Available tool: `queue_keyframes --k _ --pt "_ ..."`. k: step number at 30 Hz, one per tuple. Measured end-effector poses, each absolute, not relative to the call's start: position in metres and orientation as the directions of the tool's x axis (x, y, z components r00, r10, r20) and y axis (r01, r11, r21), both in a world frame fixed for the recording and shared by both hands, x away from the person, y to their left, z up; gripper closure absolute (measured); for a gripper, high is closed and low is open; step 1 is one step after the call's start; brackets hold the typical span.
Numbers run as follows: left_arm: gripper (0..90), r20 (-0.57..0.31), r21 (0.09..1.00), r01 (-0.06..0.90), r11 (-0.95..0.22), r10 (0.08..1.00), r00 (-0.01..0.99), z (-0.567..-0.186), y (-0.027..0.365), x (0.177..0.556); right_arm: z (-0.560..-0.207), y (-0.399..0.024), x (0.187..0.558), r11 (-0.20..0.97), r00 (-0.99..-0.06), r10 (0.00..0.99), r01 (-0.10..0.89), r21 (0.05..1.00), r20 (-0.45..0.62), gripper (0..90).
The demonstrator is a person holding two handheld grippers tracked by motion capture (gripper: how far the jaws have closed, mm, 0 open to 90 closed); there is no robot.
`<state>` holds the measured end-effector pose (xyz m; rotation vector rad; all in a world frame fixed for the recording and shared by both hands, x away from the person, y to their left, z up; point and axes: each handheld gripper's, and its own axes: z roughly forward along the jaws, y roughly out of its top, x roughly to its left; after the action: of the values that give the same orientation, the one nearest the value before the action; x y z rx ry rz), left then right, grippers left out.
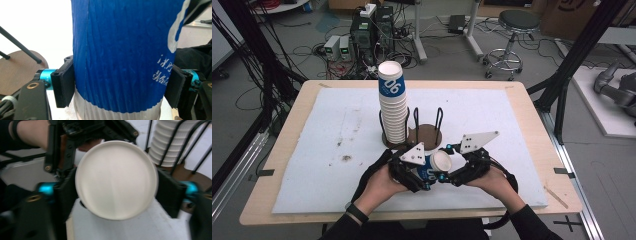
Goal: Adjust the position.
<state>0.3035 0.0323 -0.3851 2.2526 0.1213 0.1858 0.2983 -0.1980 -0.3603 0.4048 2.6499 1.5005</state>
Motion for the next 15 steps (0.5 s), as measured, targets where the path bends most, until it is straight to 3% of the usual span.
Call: queue_keyframes --k 3,8,9,15 --pt "18.9 0.106 0.802 0.009 -0.597 0.157 0.982 -0.383 0.035 0.303 -0.358 -0.203 0.299 0.46 -0.966 0.247 0.187 0.868 0.077 29.8" --pt "10.6 0.078 0.904 0.003 -0.428 0.171 0.982 -0.384 0.046 0.302 -0.353 -0.213 0.302 0.389 -0.966 0.246 0.18 0.904 0.086 29.9" --pt "9.3 0.04 0.947 0.021 -0.322 0.182 0.982 -0.388 0.051 0.303 -0.351 -0.218 0.302 0.347 -0.963 0.246 0.193 0.918 0.11 29.9" --pt "8.8 -0.055 0.978 0.083 -0.189 0.153 0.987 -0.397 0.055 0.31 -0.351 -0.226 0.303 0.273 -0.96 0.238 0.209 0.939 0.145 30.0"
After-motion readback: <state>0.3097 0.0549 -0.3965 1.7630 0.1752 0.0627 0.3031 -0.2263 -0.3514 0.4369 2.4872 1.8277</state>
